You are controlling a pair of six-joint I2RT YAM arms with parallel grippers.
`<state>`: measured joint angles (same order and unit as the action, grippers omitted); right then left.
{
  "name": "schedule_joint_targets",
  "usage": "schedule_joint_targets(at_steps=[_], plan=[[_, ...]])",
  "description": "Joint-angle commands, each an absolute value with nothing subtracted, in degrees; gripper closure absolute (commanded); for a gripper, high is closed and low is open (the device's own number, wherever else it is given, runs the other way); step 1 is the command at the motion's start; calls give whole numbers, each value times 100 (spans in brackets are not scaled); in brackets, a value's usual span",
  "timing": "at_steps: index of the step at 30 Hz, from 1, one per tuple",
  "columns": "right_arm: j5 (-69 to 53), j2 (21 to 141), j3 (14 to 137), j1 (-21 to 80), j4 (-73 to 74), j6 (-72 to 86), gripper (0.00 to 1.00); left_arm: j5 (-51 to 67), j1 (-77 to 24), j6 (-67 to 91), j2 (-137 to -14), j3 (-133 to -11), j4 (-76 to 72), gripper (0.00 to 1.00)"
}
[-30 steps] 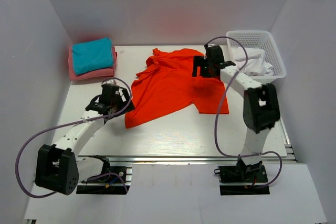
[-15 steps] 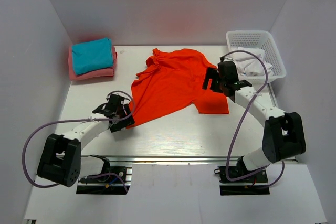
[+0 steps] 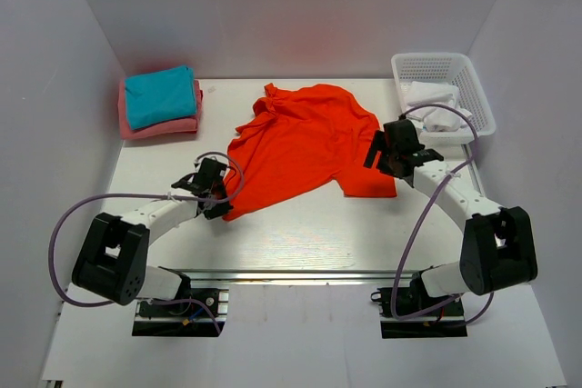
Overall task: Fold and stack the t-shirts
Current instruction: Flatten out the tshirt
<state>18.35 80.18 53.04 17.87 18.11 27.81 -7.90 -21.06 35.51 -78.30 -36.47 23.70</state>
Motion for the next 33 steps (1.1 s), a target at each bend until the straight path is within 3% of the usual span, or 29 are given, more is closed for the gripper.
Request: schedule_joint_targets(at_steps=[1, 7, 16, 22, 26, 28, 29, 33], plan=[[2163, 7928, 5256, 1635, 2222, 3049, 10, -677, -2145, 3516, -7595, -3577, 2487, 100], [1802, 8358, 5151, 1398, 2364, 2997, 20, -677, -2145, 3393, -7067, -3524, 2487, 100], [1354, 8981, 4851, 1107, 1819, 3076, 28, -563, -2145, 3270, -7066, -3524, 2487, 100], [1187, 9131, 4650, 1143, 1556, 3207, 44, -510, -2145, 3270, -7171, -3577, 2426, 100], [1169, 9360, 4763, 1160, 1477, 3191, 60, -510, -2197, 3270, -7233, -3630, 2373, 100], [1116, 9456, 4894, 1169, 1485, 3190, 92, -510, -2197, 3270, -7233, -3683, 2373, 100], [1099, 9466, 4913, 1195, 1459, 3164, 100, -510, -2197, 3270, -7233, -3744, 2425, 100], [1134, 9133, 5071, 1204, 1258, 3103, 100, -448, -2197, 3059, -6979, -4007, 2365, 100]])
